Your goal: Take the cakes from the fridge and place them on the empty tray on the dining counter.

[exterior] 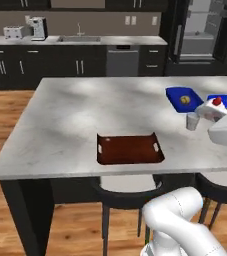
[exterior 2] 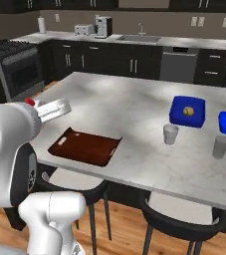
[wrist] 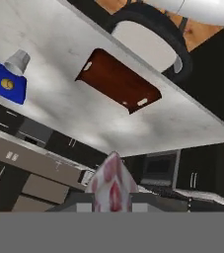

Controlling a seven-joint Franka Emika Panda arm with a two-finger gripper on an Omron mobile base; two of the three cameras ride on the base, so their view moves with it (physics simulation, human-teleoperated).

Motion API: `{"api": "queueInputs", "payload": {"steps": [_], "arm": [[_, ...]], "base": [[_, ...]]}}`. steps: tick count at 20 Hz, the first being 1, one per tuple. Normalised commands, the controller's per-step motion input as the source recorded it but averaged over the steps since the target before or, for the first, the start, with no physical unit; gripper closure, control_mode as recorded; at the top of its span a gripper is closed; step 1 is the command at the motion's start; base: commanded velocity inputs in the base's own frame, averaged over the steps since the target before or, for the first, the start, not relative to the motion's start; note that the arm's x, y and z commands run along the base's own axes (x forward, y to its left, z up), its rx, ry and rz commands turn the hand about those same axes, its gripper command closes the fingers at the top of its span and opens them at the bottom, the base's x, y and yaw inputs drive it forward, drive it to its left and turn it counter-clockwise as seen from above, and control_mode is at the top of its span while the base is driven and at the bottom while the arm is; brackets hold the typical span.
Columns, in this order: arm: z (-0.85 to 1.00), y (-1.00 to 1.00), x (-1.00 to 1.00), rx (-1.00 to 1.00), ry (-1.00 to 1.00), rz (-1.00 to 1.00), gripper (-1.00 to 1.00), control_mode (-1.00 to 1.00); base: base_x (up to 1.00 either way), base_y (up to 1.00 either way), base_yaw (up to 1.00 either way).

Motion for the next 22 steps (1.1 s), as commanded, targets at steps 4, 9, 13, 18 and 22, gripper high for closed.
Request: {"api": "queueInputs", "payload": {"steps": [4,9,13,18,22], "arm": [[0.0,0.0,0.0,0.0,0.0,0.0,1.0,1.0],[0.0,0.0,0.0,0.0,0.0,0.0,1.0,1.0],[0.0,0.0,0.0,0.0,0.0,0.0,1.0,1.0],[0.0,0.0,0.0,0.0,0.0,0.0,1.0,1.0],[0.0,0.0,0.0,0.0,0.0,0.0,1.0,1.0]], "base": [[0.78,0.86,-0.56],[0.77,0.59,-0.56],[0.67,0.18,-0.43],[0.3,0.03,-0.05],[0.31,0.0,0.0]]}}
